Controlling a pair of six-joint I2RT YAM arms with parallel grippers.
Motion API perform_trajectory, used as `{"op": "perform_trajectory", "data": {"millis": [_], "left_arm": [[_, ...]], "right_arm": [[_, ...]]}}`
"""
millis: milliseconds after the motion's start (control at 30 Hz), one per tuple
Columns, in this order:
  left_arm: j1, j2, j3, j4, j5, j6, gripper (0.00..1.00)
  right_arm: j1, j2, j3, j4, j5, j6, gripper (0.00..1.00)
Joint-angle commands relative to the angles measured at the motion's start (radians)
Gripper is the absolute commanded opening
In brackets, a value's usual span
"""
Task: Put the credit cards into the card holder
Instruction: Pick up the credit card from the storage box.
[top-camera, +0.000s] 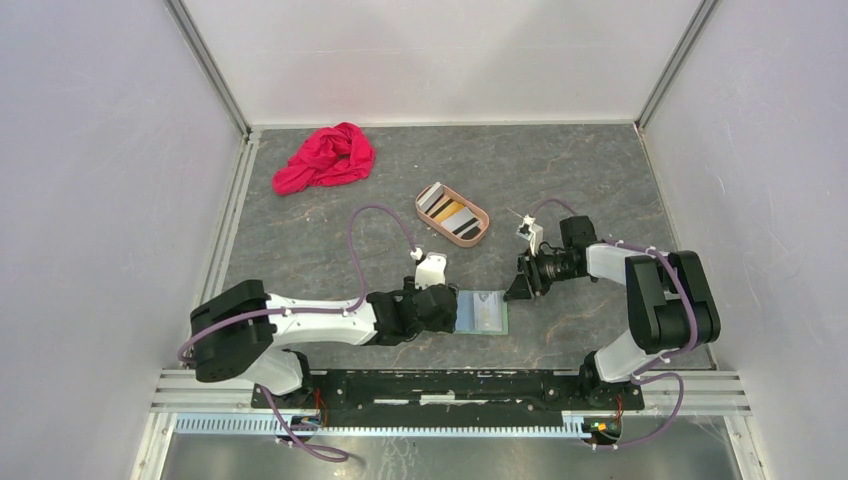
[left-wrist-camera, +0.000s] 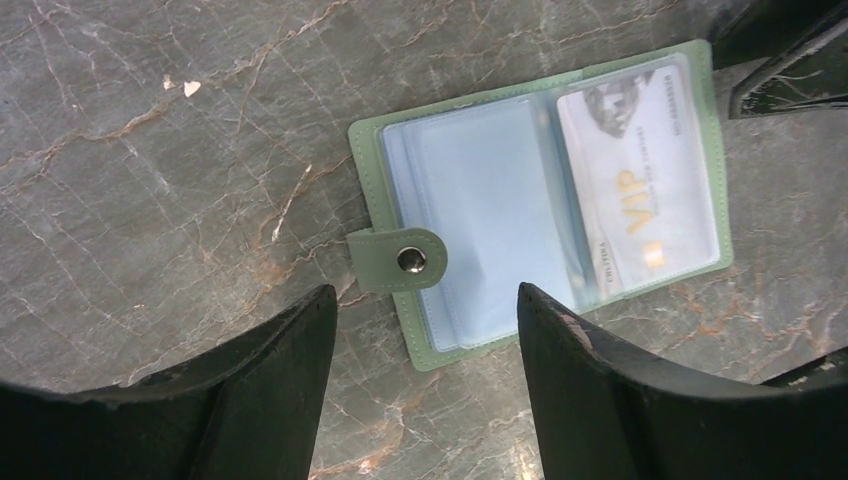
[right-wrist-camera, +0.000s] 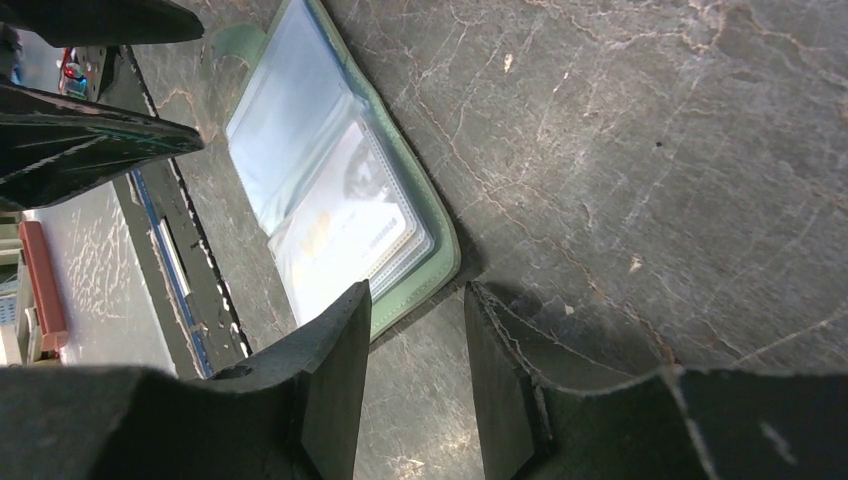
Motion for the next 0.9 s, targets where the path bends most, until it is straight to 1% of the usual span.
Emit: {"op": "perform_trajectory", "data": {"millis": [0,333,533,800,867], "left_arm": [[0.010,0.036,0.027,0.002,-0.029,-0.034,0.72],[0.022,0.054,0.042,0.000,-0.037,-0.046,0.69],[0.032,0.057,0.028,0.026,-0.012,-0.044,0.67],[0.050,0.032,-0.025,0.105,0.050,-0.047,0.55],[0.052,0.029,-0.035,0.115,0.061,-0.047,0.50]], "right_arm": [[0.017,0.026,0.014,0.015,0.004,0.003,0.46],[0.022,0.043,0.023,0.010,0.001,-0.001,0.46],[0.023,0.047,0.029,0.008,-0.025,-0.003,0.45],[0.023,0.038,0.044,-0.002,-0.065,-0.017,0.39],[0.024,0.032,0.048,-0.004,-0.062,-0.021,0.37]]}}
